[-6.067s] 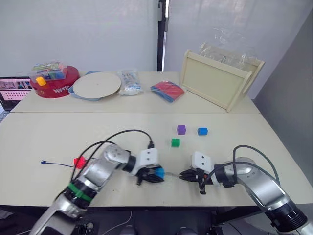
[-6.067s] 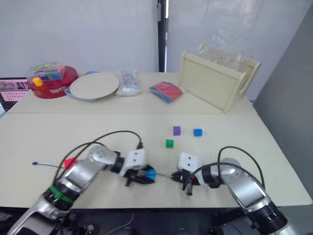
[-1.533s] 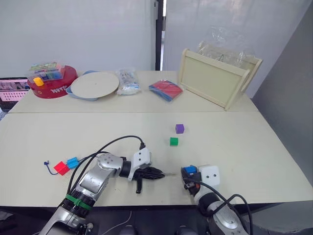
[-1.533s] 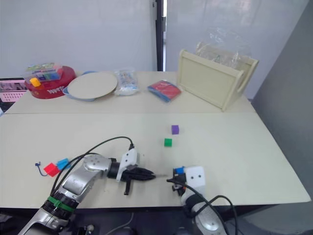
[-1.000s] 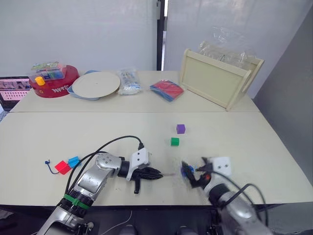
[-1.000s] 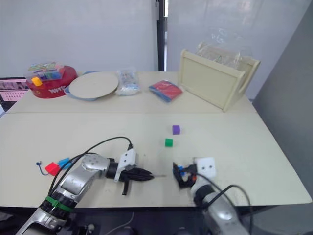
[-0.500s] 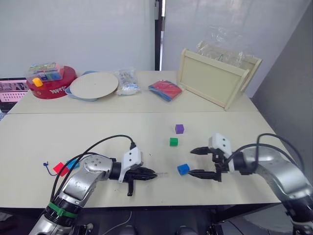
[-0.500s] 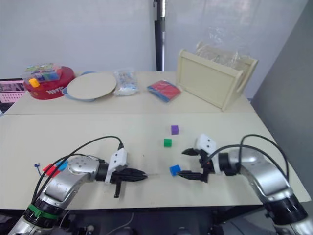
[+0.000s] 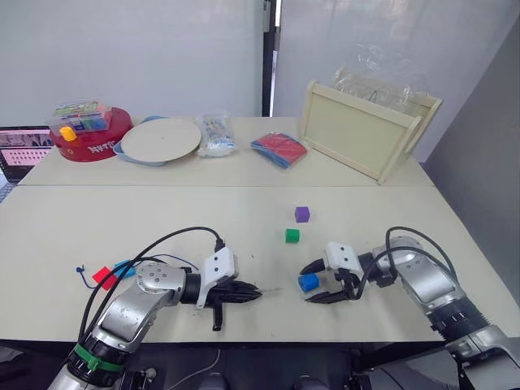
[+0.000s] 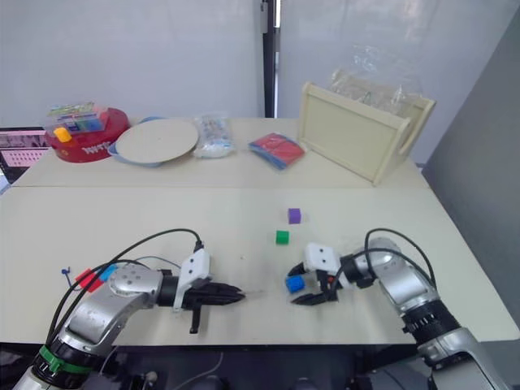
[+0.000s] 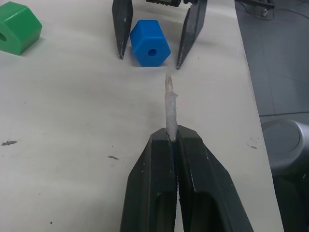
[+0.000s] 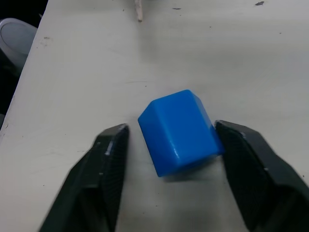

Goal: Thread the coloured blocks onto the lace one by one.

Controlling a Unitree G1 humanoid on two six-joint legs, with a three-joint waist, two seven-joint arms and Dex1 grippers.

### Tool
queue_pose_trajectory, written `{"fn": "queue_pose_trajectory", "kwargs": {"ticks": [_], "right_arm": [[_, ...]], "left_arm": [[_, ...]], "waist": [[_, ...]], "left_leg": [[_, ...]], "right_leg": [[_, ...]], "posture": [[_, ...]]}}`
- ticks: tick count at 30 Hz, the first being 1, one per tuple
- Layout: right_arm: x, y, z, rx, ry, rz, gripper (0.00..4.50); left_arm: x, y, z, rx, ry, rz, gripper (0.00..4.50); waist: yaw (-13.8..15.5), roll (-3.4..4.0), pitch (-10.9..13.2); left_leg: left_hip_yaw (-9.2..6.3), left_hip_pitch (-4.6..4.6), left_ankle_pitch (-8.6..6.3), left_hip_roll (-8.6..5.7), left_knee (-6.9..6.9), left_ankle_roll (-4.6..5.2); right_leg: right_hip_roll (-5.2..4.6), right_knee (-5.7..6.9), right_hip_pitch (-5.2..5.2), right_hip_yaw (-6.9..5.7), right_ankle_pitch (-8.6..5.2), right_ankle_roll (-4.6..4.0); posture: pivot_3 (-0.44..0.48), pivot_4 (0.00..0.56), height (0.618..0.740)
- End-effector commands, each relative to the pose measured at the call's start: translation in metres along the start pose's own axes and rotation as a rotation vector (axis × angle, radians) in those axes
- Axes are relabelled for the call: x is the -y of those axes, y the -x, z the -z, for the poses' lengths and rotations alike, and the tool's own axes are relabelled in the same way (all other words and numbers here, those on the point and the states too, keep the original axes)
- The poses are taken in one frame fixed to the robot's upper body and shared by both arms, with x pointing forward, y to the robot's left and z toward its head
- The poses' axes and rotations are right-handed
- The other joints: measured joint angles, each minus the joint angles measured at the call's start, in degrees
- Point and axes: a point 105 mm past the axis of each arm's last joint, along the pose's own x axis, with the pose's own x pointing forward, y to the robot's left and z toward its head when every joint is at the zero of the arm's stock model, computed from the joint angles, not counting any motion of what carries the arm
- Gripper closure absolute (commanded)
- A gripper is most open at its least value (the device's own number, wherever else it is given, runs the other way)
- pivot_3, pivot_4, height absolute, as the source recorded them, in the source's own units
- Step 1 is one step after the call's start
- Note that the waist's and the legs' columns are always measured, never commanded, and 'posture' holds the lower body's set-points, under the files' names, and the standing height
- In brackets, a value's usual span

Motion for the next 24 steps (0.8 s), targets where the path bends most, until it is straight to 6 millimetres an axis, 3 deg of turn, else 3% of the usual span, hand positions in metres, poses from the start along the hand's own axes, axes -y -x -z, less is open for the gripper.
{"fn": "queue_pose_trajectory", "kwargs": {"ticks": [1,2,3,12,24], "right_arm": [[-0.001,-0.001,-0.004,0.041,-0.015,0.027,2.89],[-0.002,-0.004,-0.007,0.059,-0.026,0.031,3.21],[-0.004,-0.007,-0.009,0.069,-0.034,0.033,3.22],[-0.015,-0.026,-0.017,0.085,-0.064,0.063,3.22],[-0.019,-0.028,-0.020,0.059,-0.066,0.065,3.22]], "left_arm": [[0.001,0.000,-0.008,0.020,-0.027,-0.009,4.50],[0.000,-0.001,-0.008,0.018,-0.030,-0.016,4.50],[0.000,-0.001,-0.009,0.017,-0.030,-0.020,4.50],[-0.005,-0.006,-0.009,-0.045,-0.029,-0.026,4.50],[-0.011,-0.011,-0.010,-0.080,-0.054,-0.028,4.50]], "waist": [[0.0,0.00,0.0],[0.0,0.00,0.0],[-0.1,0.00,0.0],[-0.5,0.00,0.0],[-0.4,0.00,0.0]], "left_leg": [[0.00,0.00,0.00,0.00,0.00,0.00],[0.00,0.01,0.00,0.00,0.00,0.00],[0.00,0.02,0.00,0.01,0.00,0.00],[-0.01,0.08,0.00,0.04,-0.01,0.00],[-0.01,0.07,0.00,0.03,-0.01,0.00]], "right_leg": [[0.00,0.00,0.00,0.00,0.00,0.00],[0.00,0.02,0.00,0.00,0.00,0.00],[0.00,0.03,0.00,0.00,0.00,0.00],[0.06,0.09,0.00,0.02,0.00,0.00],[0.06,0.08,0.00,0.02,0.00,0.00]], "posture": [[0.000,0.150,0.740],[0.000,0.150,0.740],[0.000,0.150,0.740],[0.000,0.150,0.740],[0.000,0.150,0.740]]}}
